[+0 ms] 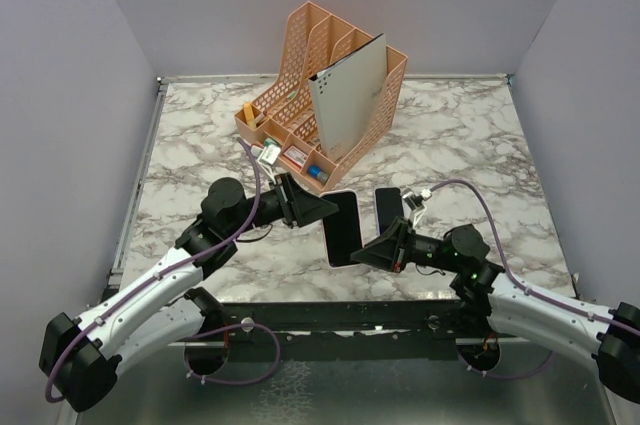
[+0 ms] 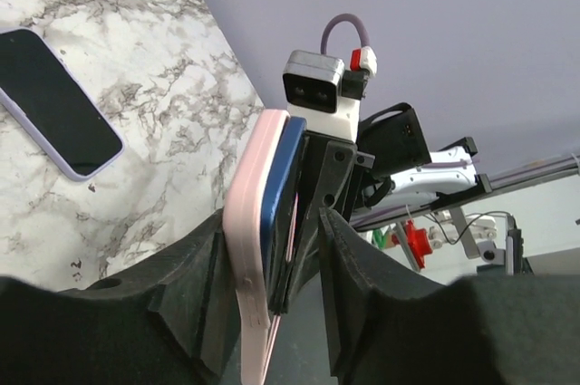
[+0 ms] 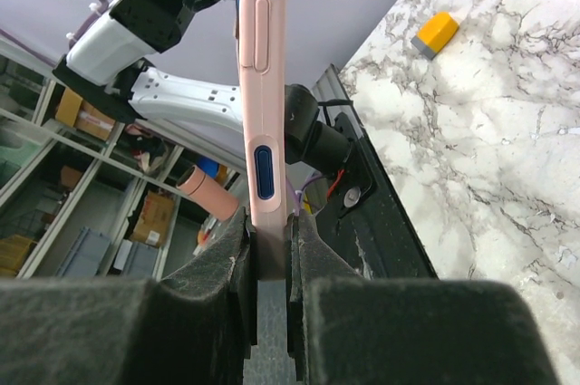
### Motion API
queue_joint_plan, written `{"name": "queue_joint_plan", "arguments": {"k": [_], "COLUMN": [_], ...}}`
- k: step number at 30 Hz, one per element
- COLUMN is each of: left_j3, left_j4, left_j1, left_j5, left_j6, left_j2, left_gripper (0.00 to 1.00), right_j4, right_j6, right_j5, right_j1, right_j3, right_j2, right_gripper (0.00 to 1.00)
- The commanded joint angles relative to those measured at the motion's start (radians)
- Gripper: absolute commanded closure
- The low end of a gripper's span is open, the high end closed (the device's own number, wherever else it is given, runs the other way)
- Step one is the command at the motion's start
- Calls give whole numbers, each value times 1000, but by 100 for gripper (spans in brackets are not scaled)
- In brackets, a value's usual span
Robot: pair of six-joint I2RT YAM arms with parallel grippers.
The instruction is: Put the phone into the phone case
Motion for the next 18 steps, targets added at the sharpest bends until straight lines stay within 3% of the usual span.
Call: {"name": "queue_joint_plan", "arguments": {"k": [1,8,15,18], "left_j3": [-2,46,45,59], "left_j4": [28,-184,-200,-228], "left_j1": [6,7,6,7], "left_j5": [-71,-200,-201,-204], "left_j6": [12,126,136,122], "left_j2": [-29,-42,-46,-43], "left_gripper": [60,100,97,63], "right_j4": [74,57,24,24], "right_j6": [0,-2,-7,-6], "right_j5": [-55,-47,-33,-3], "right_j1": [-2,-1,-3,-3], "right_j3": [-7,-3,17,19], "right_j2": [7,11,16,10], "right_gripper": [100,99,100,99]}}
